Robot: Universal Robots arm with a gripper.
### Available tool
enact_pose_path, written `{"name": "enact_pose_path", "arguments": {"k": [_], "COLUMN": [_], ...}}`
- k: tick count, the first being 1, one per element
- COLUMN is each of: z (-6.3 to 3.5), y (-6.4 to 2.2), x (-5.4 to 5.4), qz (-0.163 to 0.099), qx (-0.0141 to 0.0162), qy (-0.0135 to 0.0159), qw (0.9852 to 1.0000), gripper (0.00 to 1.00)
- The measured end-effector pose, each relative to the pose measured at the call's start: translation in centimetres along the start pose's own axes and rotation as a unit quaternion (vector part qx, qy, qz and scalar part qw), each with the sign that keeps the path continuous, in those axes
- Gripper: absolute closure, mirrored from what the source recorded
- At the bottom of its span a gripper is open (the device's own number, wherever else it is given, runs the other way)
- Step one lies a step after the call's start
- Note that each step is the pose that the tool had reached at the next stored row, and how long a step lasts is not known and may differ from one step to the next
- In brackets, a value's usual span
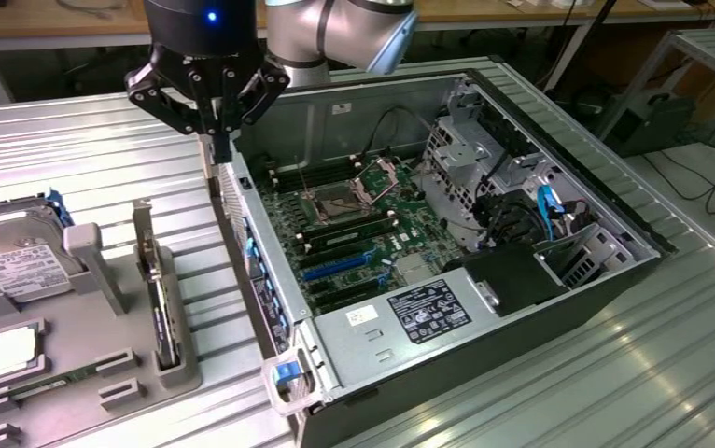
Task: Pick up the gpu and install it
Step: 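Reach for the gpu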
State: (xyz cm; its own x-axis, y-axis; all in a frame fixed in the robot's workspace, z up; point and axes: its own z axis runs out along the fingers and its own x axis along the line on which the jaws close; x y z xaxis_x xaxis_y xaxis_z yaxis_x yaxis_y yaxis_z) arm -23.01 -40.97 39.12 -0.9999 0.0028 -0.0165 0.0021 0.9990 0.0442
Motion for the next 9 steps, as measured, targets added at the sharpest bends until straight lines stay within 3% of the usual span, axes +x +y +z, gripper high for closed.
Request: {"name": "enact_pose_path", "arguments": {"k": [9], "z": [-0.1], "y": [-1.97], "x": [1.4], "qz": [-0.001], "qx": [0.0], "qy": [0.0], "qw": [1.0], "gripper": [0.89]}}
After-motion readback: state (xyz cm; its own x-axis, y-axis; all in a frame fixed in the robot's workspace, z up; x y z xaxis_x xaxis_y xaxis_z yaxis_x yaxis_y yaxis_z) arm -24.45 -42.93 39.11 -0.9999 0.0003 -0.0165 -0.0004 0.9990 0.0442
